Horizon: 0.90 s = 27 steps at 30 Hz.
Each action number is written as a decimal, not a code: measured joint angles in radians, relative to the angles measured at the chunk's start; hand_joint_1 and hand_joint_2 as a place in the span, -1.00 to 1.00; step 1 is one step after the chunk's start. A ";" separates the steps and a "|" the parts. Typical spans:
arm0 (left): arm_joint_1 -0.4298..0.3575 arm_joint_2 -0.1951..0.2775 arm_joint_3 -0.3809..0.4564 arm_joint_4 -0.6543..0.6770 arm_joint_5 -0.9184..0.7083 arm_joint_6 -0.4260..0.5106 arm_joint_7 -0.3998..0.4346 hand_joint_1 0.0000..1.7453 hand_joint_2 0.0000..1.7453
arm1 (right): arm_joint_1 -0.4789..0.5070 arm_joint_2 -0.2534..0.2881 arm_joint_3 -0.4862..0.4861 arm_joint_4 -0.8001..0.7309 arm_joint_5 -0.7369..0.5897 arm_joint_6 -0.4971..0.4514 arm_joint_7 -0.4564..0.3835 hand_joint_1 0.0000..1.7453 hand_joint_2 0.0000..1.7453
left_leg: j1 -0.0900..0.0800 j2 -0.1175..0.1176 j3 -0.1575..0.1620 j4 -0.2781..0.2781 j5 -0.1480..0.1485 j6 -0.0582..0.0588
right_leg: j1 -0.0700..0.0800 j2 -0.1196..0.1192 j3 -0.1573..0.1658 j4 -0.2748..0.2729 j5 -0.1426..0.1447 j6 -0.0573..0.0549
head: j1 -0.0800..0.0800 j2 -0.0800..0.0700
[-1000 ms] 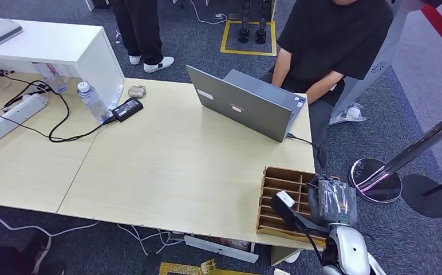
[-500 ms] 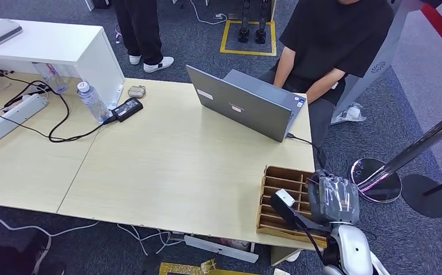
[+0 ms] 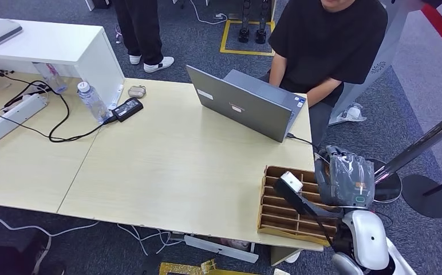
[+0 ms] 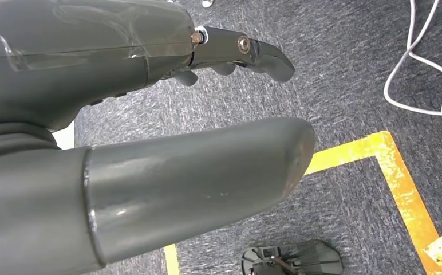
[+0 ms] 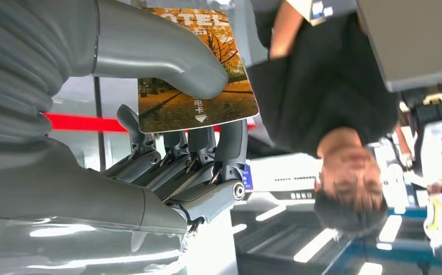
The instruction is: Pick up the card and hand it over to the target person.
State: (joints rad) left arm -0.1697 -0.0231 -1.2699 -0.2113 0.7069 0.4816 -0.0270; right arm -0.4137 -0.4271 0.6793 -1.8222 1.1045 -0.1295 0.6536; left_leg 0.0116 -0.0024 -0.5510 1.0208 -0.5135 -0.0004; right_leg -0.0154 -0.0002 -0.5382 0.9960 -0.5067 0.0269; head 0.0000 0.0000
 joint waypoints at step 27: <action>-0.034 -0.008 -0.050 0.002 -0.046 -0.027 0.033 -1.00 -1.00 | -0.148 0.021 0.052 0.360 -0.218 -0.016 0.007 0.68 1.00 | 0.001 0.000 0.003 -0.002 0.000 0.000 | 0.001 0.000 0.003 -0.003 0.001 0.000 | 0.000 0.000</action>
State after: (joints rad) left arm -0.2041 -0.0308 -1.3204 -0.2093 0.6613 0.4543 0.0062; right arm -0.5618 -0.4063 0.7313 -1.4623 0.8864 -0.1453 0.6611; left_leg 0.0124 -0.0022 -0.5484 1.0188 -0.5131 -0.0007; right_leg -0.0147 -0.0001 -0.5351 0.9935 -0.5060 0.0267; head 0.0000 0.0000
